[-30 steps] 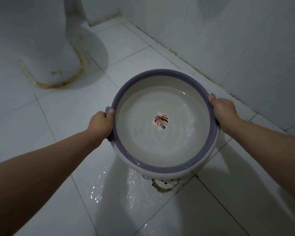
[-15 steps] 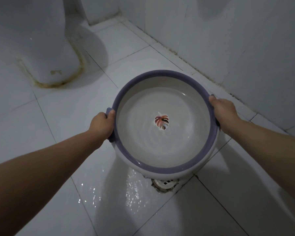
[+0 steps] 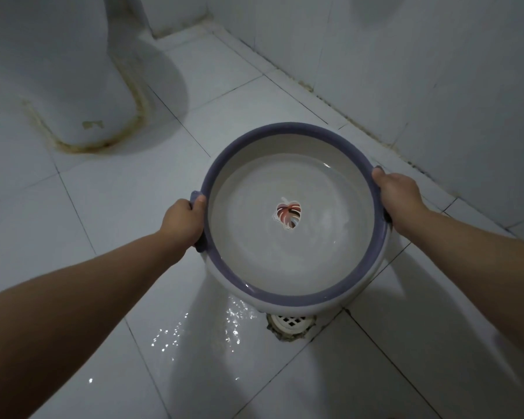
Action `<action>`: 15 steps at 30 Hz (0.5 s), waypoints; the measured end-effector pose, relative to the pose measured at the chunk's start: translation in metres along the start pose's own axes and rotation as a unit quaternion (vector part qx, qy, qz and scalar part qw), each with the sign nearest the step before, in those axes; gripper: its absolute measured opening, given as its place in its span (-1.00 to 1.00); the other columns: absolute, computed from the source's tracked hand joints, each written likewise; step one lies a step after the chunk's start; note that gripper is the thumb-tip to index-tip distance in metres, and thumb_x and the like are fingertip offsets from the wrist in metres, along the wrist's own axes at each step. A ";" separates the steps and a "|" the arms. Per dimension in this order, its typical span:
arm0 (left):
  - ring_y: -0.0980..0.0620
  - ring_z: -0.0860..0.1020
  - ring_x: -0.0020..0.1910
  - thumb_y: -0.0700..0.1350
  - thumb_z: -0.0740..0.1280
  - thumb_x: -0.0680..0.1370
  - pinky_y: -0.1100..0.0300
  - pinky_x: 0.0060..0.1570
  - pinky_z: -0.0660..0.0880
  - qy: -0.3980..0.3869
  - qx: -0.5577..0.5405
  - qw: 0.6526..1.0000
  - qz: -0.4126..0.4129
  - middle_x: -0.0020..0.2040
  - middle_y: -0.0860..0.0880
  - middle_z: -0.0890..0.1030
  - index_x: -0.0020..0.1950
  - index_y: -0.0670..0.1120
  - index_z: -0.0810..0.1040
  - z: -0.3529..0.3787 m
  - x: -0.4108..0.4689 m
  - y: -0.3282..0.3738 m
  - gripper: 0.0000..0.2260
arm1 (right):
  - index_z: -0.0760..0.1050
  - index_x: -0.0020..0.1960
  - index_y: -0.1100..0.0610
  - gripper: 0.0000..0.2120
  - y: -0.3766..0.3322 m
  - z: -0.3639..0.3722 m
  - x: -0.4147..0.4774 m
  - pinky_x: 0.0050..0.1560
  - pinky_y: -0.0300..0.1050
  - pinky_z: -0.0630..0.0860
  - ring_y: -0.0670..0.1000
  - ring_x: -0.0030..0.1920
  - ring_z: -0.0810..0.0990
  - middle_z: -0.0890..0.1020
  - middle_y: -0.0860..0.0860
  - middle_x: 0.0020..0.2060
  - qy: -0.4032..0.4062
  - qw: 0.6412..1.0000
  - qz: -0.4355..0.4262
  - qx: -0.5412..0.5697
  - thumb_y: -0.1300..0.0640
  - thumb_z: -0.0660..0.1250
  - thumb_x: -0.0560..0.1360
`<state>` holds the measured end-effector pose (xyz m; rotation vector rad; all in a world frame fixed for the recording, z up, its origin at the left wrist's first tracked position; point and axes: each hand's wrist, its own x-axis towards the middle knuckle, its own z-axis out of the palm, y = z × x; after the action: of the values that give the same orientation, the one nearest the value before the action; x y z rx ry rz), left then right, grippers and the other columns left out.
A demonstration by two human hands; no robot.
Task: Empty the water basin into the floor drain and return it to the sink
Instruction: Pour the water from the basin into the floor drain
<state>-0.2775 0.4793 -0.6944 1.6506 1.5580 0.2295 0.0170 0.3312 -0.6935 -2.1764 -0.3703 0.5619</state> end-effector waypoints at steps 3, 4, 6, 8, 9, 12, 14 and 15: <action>-0.15 0.48 -0.12 0.08 0.00 0.61 0.04 -0.14 0.41 0.000 -0.001 1.000 0.000 -0.07 -0.20 0.51 0.14 -0.31 0.45 0.002 0.000 0.001 -0.52 | 0.44 0.06 0.47 -0.44 0.000 -0.001 0.000 -0.29 -0.10 0.36 0.07 -0.25 0.46 0.56 0.37 0.05 0.000 1.000 0.004 -0.005 -0.09 0.16 0.52; -0.14 0.48 -0.13 0.08 0.00 0.61 0.04 -0.15 0.41 0.001 -0.002 1.000 0.000 -0.08 -0.20 0.51 0.13 -0.31 0.45 0.002 0.000 0.001 -0.52 | 0.44 0.05 0.46 -0.44 0.000 -0.001 0.000 -0.34 -0.12 0.34 0.07 -0.27 0.46 0.56 0.37 0.04 0.001 1.000 0.003 -0.009 -0.10 0.15 0.52; -0.12 0.47 -0.15 0.08 0.00 0.62 0.04 -0.16 0.40 0.003 -0.004 1.000 0.000 -0.10 -0.19 0.50 0.12 -0.30 0.44 0.003 -0.001 0.001 -0.54 | 0.45 0.02 0.46 -0.44 0.000 -0.002 0.000 -0.40 -0.14 0.32 0.07 -0.34 0.44 0.58 0.37 -0.04 0.001 1.000 0.001 -0.015 -0.10 0.15 0.52; -0.12 0.47 -0.17 0.07 0.00 0.62 0.04 -0.17 0.39 0.004 -0.006 1.000 0.001 -0.11 -0.19 0.50 0.11 -0.30 0.45 0.003 -0.001 0.002 -0.54 | 0.46 -0.05 0.43 -0.46 0.000 -0.002 0.000 -0.42 -0.15 0.32 0.05 -0.39 0.42 0.55 0.30 -0.20 0.001 1.000 0.004 -0.017 -0.10 0.15 0.52; -0.12 0.47 -0.18 0.07 0.00 0.62 0.04 -0.17 0.39 0.004 -0.006 1.000 0.001 -0.12 -0.19 0.50 0.10 -0.30 0.45 0.003 -0.001 0.001 -0.54 | 0.46 -0.07 0.42 -0.48 -0.001 -0.002 -0.001 -0.42 -0.15 0.32 0.05 -0.39 0.42 0.51 0.22 -0.23 0.002 1.000 0.005 -0.018 -0.10 0.15 0.52; -0.11 0.47 -0.20 0.07 0.01 0.61 0.05 -0.18 0.39 0.000 -0.006 1.000 0.004 -0.12 -0.19 0.50 0.09 -0.31 0.45 0.004 0.000 0.001 -0.54 | 0.46 -0.12 0.38 -0.51 0.000 -0.003 0.000 -0.41 -0.14 0.30 0.06 -0.40 0.40 0.47 0.16 -0.24 0.003 1.000 0.005 -0.016 -0.10 0.15 0.52; -0.12 0.47 -0.17 0.08 0.00 0.61 0.04 -0.18 0.40 -0.001 -0.002 1.000 0.001 -0.11 -0.19 0.51 0.10 -0.29 0.45 0.004 0.000 0.000 -0.54 | 0.43 -0.18 0.24 -0.61 -0.001 -0.003 -0.001 -0.40 -0.13 0.29 0.06 -0.41 0.39 0.46 0.16 -0.24 0.001 1.000 0.003 -0.015 -0.11 0.16 0.52; -0.13 0.48 -0.17 0.08 0.00 0.61 0.04 -0.18 0.40 0.000 -0.001 1.000 0.001 -0.10 -0.19 0.51 0.11 -0.29 0.45 0.004 0.000 0.000 -0.54 | 0.44 -0.18 0.22 -0.62 -0.001 -0.003 -0.002 -0.39 -0.13 0.30 0.07 -0.39 0.41 0.47 0.16 -0.24 0.000 1.000 0.003 -0.012 -0.11 0.16 0.52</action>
<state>-0.2751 0.4775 -0.6974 1.6500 1.5562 0.2313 0.0168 0.3292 -0.6906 -2.2006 -0.3710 0.5638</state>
